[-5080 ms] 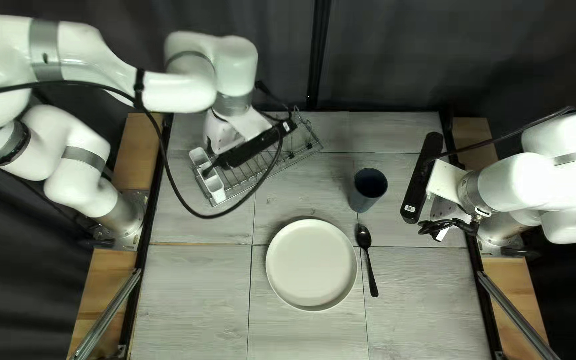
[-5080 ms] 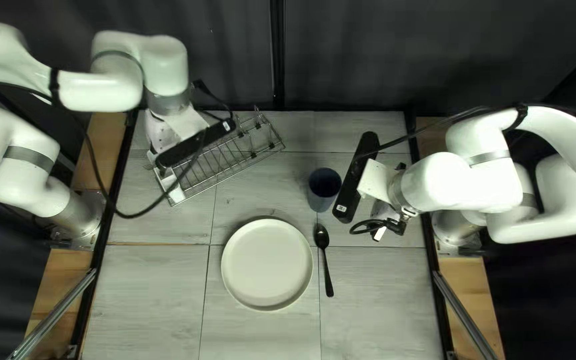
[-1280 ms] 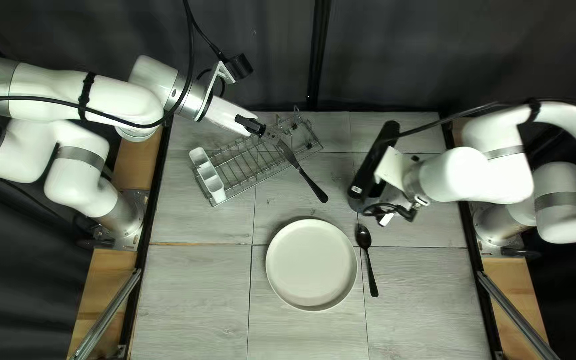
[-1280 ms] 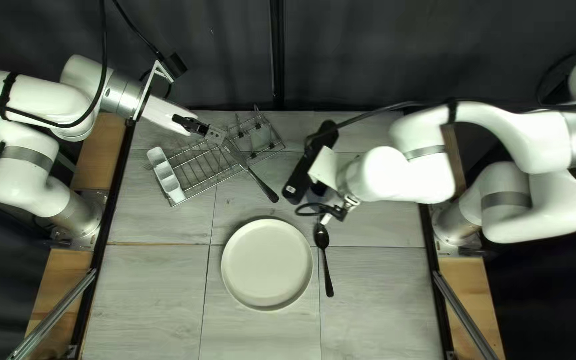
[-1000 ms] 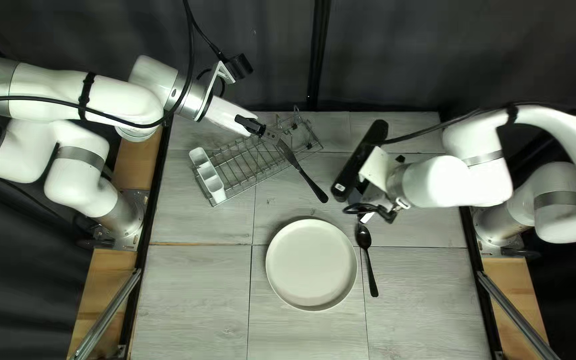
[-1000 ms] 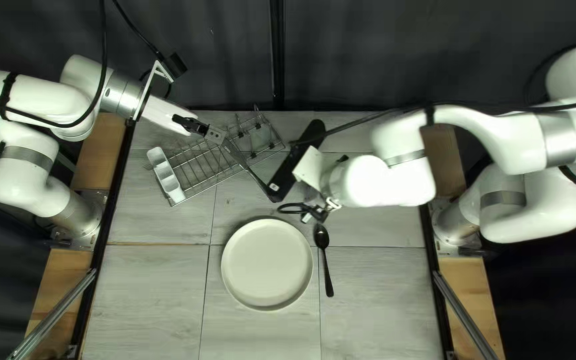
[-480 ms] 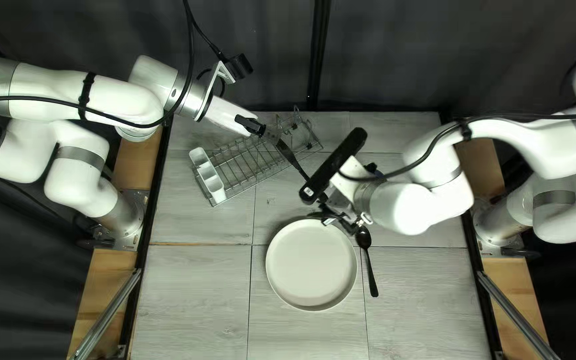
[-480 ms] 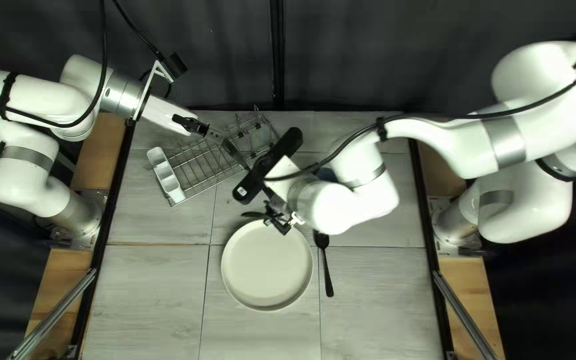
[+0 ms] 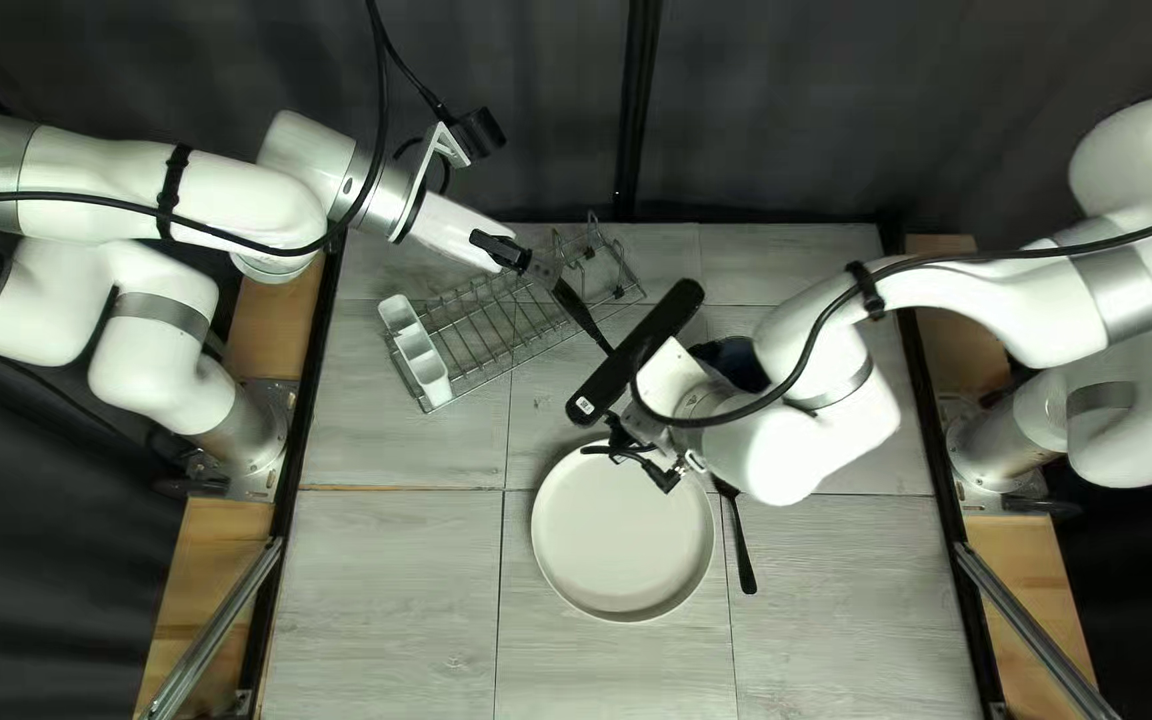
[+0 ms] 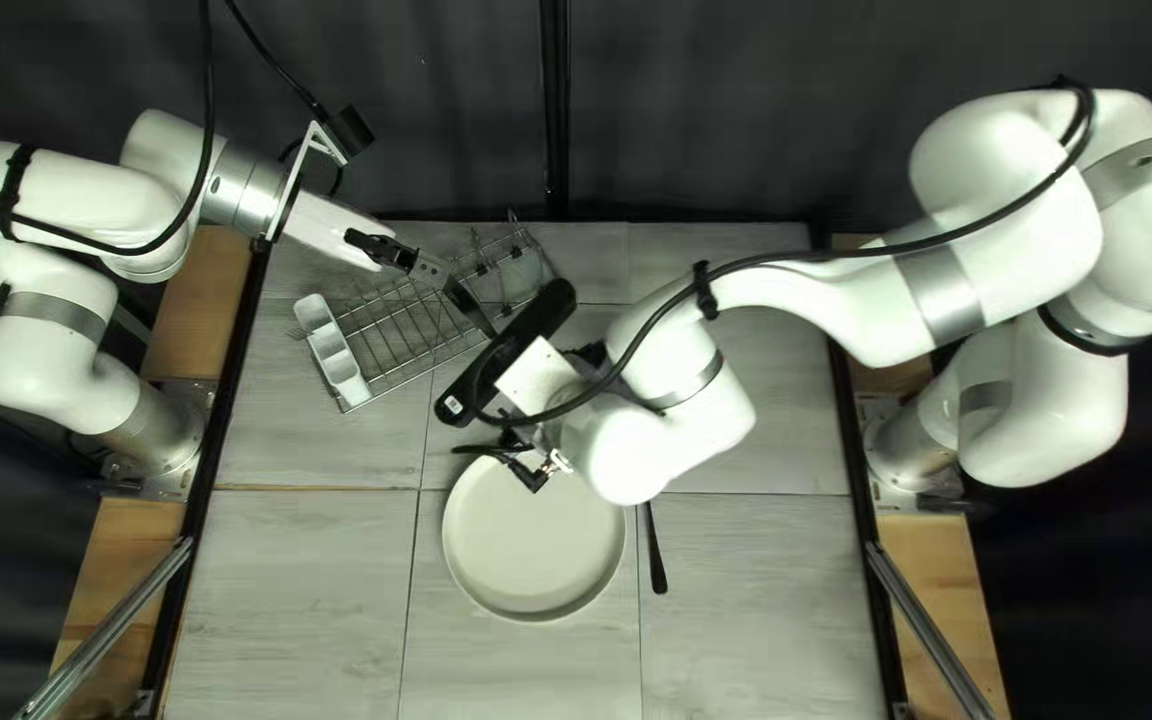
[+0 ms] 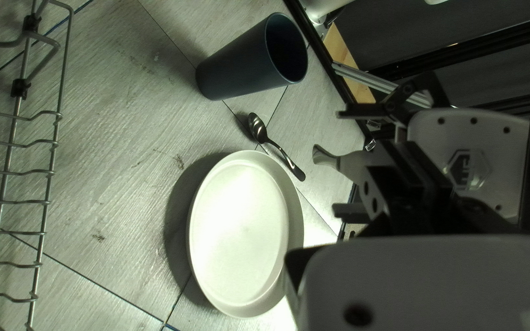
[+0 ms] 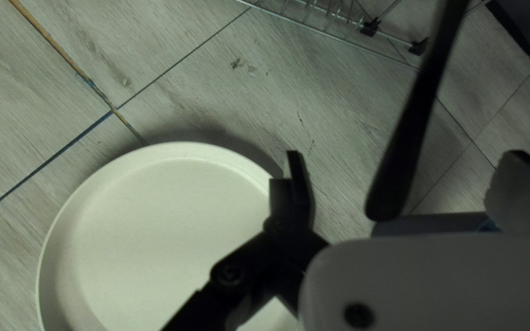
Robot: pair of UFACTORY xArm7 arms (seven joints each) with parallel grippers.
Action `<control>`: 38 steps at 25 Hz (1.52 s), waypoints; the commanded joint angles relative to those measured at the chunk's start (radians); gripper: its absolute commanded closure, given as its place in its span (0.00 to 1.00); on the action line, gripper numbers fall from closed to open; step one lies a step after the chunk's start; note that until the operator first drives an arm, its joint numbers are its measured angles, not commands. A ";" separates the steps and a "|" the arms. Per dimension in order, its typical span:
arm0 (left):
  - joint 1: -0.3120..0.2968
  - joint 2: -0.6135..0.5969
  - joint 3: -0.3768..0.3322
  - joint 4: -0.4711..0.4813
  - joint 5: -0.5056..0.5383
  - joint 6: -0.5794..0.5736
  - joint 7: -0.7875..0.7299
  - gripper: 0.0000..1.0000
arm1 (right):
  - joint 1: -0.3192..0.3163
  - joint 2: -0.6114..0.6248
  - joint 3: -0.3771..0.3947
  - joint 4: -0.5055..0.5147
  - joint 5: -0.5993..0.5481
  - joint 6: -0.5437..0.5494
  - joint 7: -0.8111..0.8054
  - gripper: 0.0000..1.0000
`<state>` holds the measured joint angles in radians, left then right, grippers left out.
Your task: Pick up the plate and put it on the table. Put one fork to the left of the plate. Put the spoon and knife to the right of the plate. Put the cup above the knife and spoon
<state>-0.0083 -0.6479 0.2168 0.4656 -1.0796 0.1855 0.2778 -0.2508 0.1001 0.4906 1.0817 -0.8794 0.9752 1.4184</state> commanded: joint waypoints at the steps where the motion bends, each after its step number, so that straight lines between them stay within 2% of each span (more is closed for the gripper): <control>1: 0.000 0.000 0.000 0.000 0.000 0.000 0.000 1.00 | -0.008 0.003 -0.006 -0.003 0.000 -0.012 -0.004 0.00; 3: 0.000 0.000 0.000 0.000 0.000 0.000 0.000 1.00 | -0.013 -0.002 -0.010 -0.011 0.003 -0.023 -0.007 0.28; 4: 0.000 0.000 0.000 0.000 0.000 0.000 0.000 1.00 | -0.015 -0.004 -0.010 -0.015 0.004 -0.027 -0.009 1.00; 14: 0.000 0.000 0.000 0.000 0.000 0.000 0.000 1.00 | -0.015 -0.006 -0.010 -0.015 0.006 -0.027 -0.012 1.00; 15: 0.000 0.000 0.000 0.000 0.000 0.000 0.000 0.94 | -0.015 -0.006 -0.010 -0.015 0.006 -0.027 -0.012 1.00; 16: 0.000 0.000 0.000 0.000 0.000 0.000 0.000 0.09 | -0.015 -0.006 -0.010 -0.015 0.006 -0.027 -0.012 1.00; 17: 0.000 0.000 0.000 0.000 0.000 0.000 0.000 0.00 | -0.011 -0.015 -0.007 -0.035 -0.005 -0.019 -0.021 1.00; 25: 0.000 0.000 0.000 0.000 0.000 0.000 0.000 0.00 | 0.031 -0.122 0.038 -0.108 0.141 0.098 -0.110 1.00; 28: 0.000 0.000 0.000 0.000 0.000 0.000 0.000 0.00 | 0.064 -0.175 0.064 -0.154 0.259 0.175 -0.115 1.00; 31: 0.000 0.000 0.000 0.000 0.000 0.000 0.000 0.00 | 0.109 -0.182 0.101 -0.142 0.417 0.298 -0.099 1.00; 38: 0.000 0.000 0.000 0.000 0.000 0.000 0.000 0.00 | 0.112 -0.179 0.102 -0.138 0.427 0.305 -0.102 1.00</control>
<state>-0.0084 -0.6479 0.2168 0.4656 -1.0796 0.1855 0.2778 -0.1395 -0.0791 0.5925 0.9439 -0.4532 1.2798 1.3166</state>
